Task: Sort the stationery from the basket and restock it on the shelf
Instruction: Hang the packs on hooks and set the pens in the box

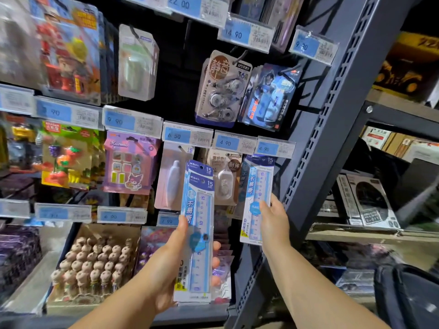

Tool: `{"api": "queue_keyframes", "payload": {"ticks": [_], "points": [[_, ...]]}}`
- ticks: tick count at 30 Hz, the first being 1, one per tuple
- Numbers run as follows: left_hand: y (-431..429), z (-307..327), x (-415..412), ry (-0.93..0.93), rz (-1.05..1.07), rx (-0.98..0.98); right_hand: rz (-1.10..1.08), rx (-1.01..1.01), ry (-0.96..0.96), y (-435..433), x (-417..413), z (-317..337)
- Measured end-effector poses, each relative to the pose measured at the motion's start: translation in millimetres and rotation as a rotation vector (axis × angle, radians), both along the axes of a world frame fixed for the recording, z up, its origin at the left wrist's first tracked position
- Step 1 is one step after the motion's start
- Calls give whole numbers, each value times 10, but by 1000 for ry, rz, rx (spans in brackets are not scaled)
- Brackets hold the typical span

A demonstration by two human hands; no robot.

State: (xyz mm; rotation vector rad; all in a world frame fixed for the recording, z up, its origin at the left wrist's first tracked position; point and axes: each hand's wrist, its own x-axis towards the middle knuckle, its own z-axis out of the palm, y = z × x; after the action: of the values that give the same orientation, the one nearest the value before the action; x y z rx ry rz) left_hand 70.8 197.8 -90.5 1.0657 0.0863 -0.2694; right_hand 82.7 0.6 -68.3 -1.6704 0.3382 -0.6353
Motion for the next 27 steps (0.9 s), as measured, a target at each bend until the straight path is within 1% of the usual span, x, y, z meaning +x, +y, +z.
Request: {"api": "queue_keyframes", "payload": {"ticks": [4, 7, 8, 10, 11, 12, 14, 15, 16, 17, 19, 21, 22, 24, 27], "points": [[48, -62, 84, 116, -1, -18, -113, -40, 30, 30, 127, -36], [88, -87, 119, 226, -75, -69, -143, -59, 49, 42, 194, -59], [109, -106, 116, 243, -86, -49, -150, -45, 56, 41, 210, -58], [135, -84, 65, 231, -97, -49, -187, 7, 73, 32, 240, -42], [171, -71, 8, 210, -123, -95, -217, 18, 87, 30, 251, -38], [188, -27, -36, 181, -140, -112, -249, 4, 105, 47, 236, -20], [191, 70, -162, 129, -185, -77, -289, -91, 117, 146, 148, 17], [210, 79, -258, 94, -226, -73, -264, -166, 100, 218, 89, 32], [231, 123, -364, 73, -256, -68, -192, -237, 73, 290, 21, 49], [247, 157, -420, 72, -270, -84, -74, -288, 41, 363, -48, 64], [255, 181, -448, 46, -277, -110, 202, -328, 27, 520, -185, 87], [257, 202, -451, 59, -265, -95, 380, -309, 67, 646, -277, 80], [252, 216, -459, 59, -258, -82, 423, -274, 81, 696, -312, 75], [234, 200, -476, 52, -274, -75, 438, -206, 96, 746, -351, 57], [206, 212, -507, 21, -266, -53, 412, -218, 101, 764, -418, 64]]}}
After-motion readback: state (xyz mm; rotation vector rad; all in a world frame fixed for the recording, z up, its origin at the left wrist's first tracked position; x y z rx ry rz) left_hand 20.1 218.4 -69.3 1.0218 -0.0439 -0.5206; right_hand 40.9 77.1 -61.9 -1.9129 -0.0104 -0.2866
